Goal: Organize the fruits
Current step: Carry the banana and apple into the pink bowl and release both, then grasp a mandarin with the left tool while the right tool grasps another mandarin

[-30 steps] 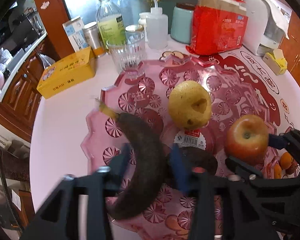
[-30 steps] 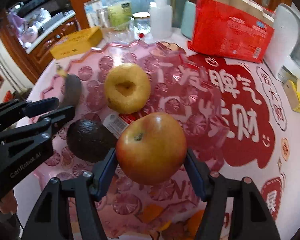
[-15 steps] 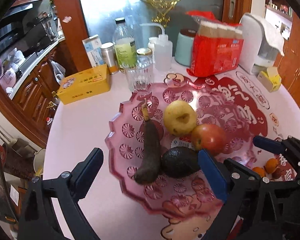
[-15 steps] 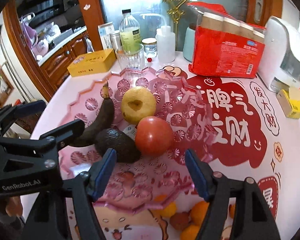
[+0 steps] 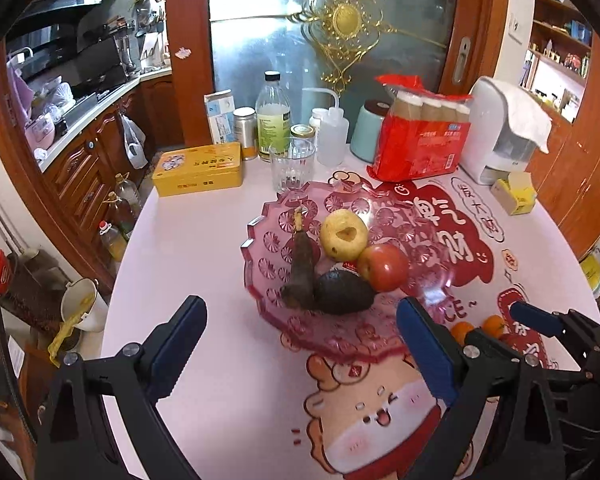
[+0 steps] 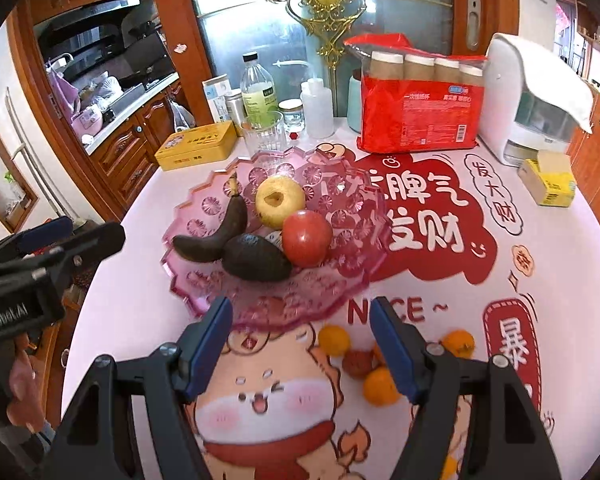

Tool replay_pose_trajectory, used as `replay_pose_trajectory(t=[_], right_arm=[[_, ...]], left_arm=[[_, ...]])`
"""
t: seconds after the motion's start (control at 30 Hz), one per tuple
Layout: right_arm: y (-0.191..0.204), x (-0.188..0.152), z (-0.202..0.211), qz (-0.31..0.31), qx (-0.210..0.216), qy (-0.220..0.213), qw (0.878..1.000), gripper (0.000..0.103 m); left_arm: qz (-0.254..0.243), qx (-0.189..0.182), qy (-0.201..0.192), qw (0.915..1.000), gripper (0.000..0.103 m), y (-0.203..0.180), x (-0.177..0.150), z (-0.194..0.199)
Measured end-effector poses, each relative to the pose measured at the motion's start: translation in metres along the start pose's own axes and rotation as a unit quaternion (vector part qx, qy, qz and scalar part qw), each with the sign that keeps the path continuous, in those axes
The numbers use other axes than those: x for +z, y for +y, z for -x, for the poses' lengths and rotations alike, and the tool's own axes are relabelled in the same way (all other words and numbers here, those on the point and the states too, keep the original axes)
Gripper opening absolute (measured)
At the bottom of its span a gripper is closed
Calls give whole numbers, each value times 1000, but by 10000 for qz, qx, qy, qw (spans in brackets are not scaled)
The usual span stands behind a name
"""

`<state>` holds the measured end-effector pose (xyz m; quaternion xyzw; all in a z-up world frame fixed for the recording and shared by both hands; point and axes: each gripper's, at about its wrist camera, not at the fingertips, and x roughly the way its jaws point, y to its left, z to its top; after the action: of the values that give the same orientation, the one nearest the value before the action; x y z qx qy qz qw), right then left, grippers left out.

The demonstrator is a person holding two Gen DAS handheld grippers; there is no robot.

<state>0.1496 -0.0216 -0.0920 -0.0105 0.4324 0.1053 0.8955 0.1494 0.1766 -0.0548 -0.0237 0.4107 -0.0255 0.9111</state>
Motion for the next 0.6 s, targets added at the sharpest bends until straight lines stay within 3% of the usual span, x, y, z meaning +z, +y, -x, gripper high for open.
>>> replay_pose_trajectory(t=[0.4,0.6], right_arm=[[1,-40,91,25,11,-533,9986,72],[-8,-59,132,128,-218,-843,9961,72]], left_arm=[[-10,-193,-275,9994,95,-19,-32,73],[-119,-397,-357,9985,95,-51,-46,97]])
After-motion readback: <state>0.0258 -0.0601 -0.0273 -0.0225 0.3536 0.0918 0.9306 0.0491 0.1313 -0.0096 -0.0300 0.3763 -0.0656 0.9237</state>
